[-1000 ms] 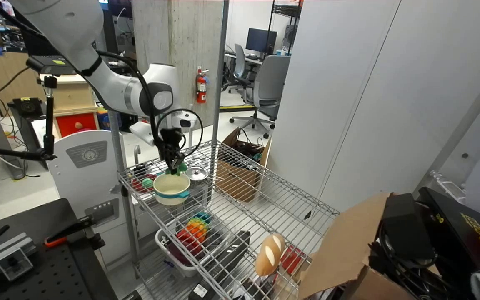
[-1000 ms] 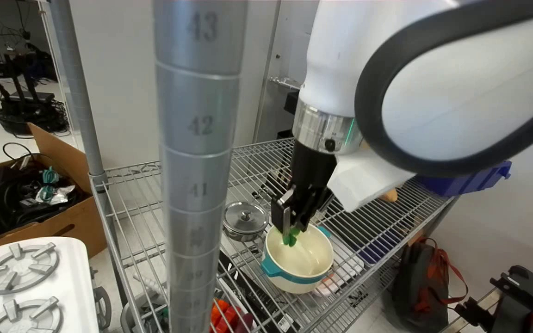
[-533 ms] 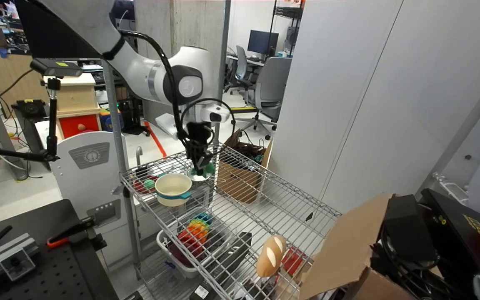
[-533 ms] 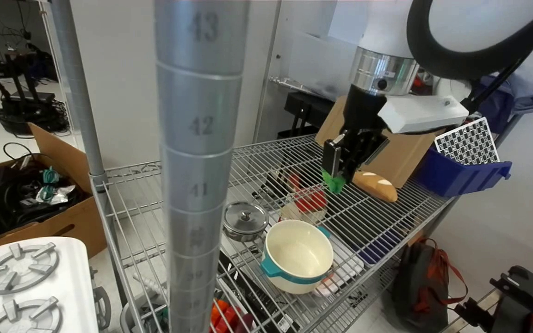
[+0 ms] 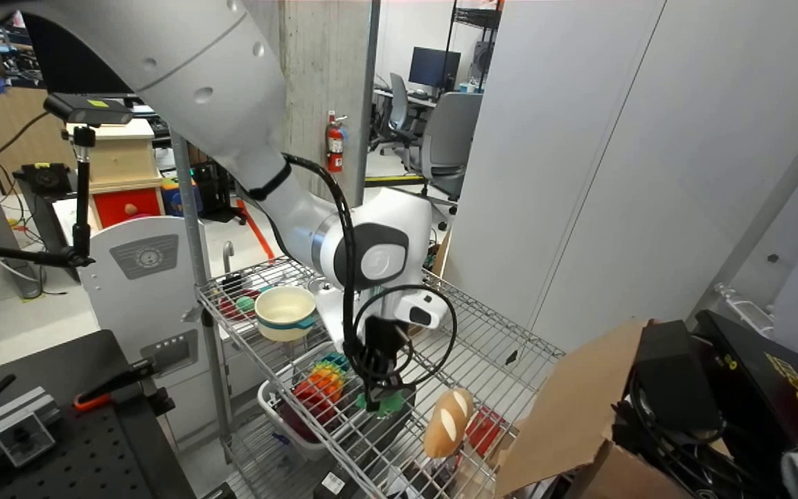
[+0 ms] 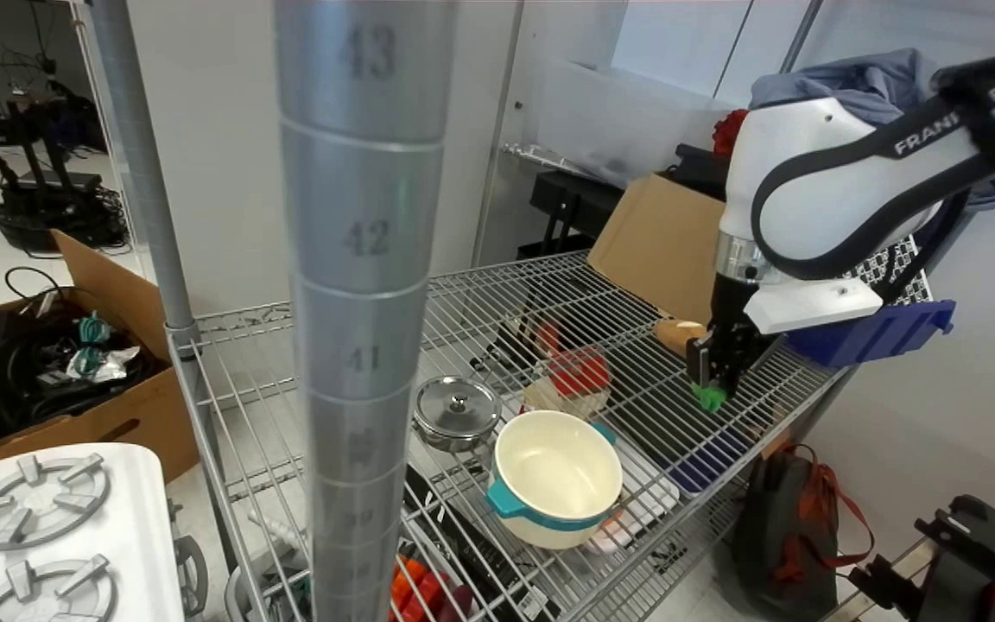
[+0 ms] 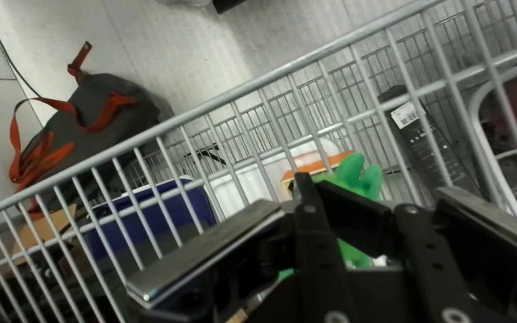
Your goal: Put the green object on the rack
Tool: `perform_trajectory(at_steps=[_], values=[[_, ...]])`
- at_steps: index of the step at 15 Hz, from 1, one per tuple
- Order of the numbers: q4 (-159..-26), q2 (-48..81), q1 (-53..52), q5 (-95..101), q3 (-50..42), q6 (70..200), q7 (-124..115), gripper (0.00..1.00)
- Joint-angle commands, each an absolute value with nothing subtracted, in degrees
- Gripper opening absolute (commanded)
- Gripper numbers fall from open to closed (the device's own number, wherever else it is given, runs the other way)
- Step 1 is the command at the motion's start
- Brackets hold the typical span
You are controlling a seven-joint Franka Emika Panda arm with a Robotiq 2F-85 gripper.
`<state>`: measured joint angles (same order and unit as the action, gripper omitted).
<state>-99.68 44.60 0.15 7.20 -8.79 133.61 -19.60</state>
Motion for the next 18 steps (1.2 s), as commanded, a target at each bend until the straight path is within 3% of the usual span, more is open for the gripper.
perform_trajectory(at_steps=[1,2,3,6,13,14,18], values=[[-93.09,51.64,-0.36,6.41,-9.37,131.66,-19.9,0.01],[-92.03,53.01,-0.46,6.27,-9.32,131.52,-19.9,0.01],[-91.36,53.79,-0.51,6.1,-9.18,131.3,-19.72,0.29],[-92.64,51.47,-1.21,6.37,-9.05,130.14,-19.48,0.44],[-104.17,35.76,-1.75,5.28,-5.65,124.81,-13.85,0.95],[-104.91,34.12,-1.41,4.77,-4.87,123.4,-12.68,1.0],[-103.21,34.26,-2.0,4.93,-4.72,120.94,-13.0,1.0]])
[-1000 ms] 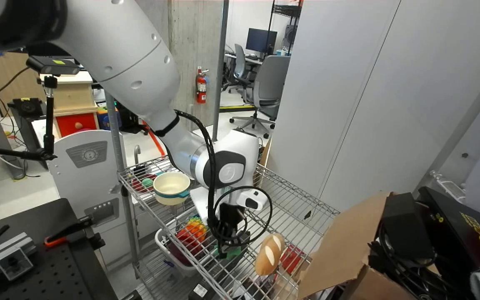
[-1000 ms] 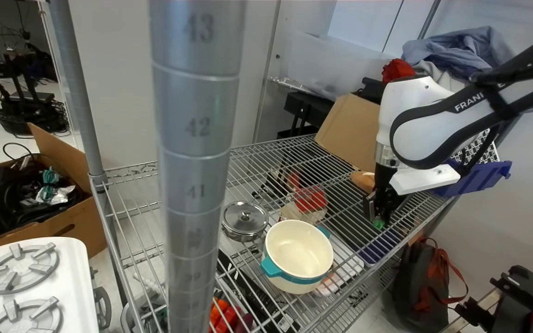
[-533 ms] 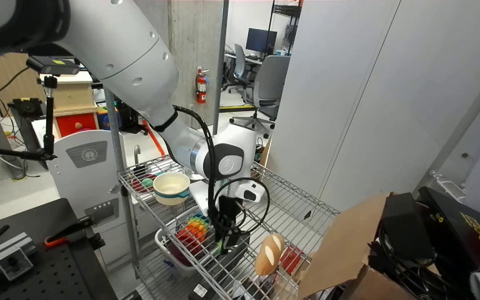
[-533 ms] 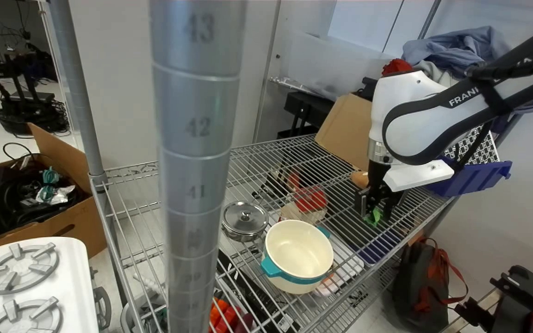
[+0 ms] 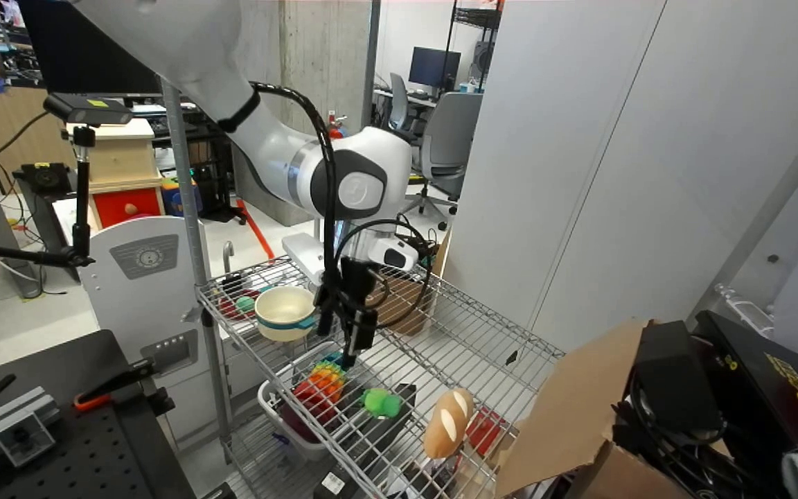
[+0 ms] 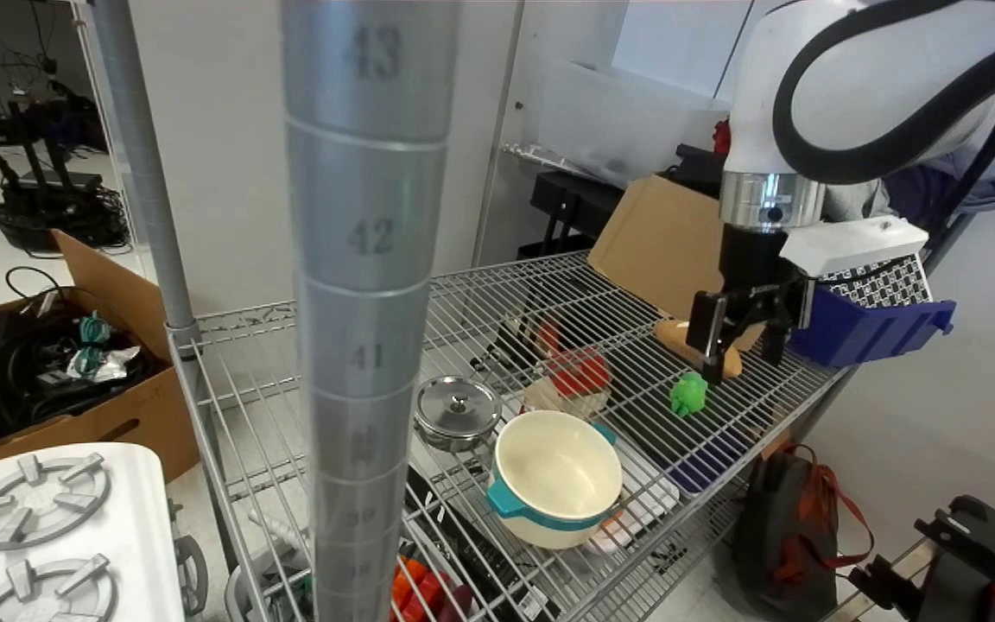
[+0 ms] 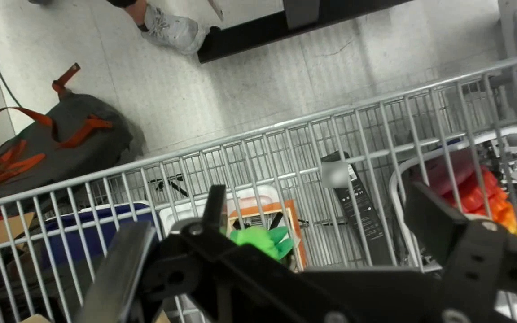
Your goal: Put the green object on the rack
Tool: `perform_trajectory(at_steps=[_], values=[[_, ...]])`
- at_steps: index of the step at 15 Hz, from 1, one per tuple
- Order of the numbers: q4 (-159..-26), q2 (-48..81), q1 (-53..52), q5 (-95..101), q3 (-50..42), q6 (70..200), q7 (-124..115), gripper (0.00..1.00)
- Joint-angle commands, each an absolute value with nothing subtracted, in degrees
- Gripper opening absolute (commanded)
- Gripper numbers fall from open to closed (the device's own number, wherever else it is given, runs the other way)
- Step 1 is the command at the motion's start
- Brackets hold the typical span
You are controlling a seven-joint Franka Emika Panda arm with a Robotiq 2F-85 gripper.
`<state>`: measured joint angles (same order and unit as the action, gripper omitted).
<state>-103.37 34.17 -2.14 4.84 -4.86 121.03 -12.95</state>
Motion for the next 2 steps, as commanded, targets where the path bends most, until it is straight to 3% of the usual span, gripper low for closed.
perform_trajectory(at_steps=[1,2], values=[[-103.8,33.37,-1.98,4.8,-4.53,120.47,-12.74,1.0],[-104.19,33.04,-1.96,4.75,-4.48,120.43,-12.61,1.0]])
